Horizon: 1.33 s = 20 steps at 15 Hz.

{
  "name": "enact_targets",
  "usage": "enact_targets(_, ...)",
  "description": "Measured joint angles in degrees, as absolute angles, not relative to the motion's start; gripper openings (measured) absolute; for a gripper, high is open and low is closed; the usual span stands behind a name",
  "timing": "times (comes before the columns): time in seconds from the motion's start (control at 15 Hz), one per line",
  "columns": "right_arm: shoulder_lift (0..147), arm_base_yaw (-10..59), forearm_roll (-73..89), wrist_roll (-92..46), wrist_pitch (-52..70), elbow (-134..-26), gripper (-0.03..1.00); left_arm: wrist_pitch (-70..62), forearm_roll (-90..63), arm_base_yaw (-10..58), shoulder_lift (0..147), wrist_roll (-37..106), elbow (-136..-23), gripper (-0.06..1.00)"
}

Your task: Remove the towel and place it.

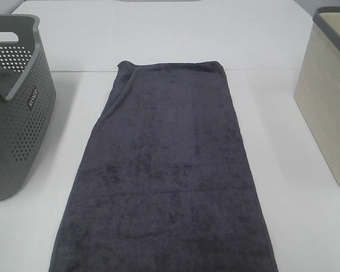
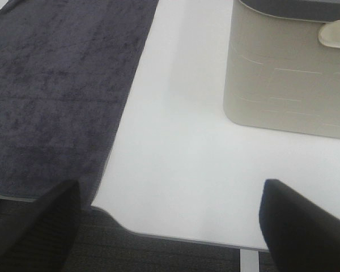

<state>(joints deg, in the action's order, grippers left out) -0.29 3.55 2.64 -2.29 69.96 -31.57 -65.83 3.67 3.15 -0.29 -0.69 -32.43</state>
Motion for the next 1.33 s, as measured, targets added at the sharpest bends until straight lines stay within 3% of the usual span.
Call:
enact_targets(0.4, -0.3, 3.6, -0.5, -4.4, 61.6, -28.8, 0.8, -60.3, 4.6, 3.2, -0.3, -3.6, -29.2, 0.8)
enact_targets(1.33, -0.3, 3.6, -0.7, -4.8, 60.8, -28.6, 0.8, -60.2, 4.5, 3.2, -0.3, -3.6, -29.2, 0.8)
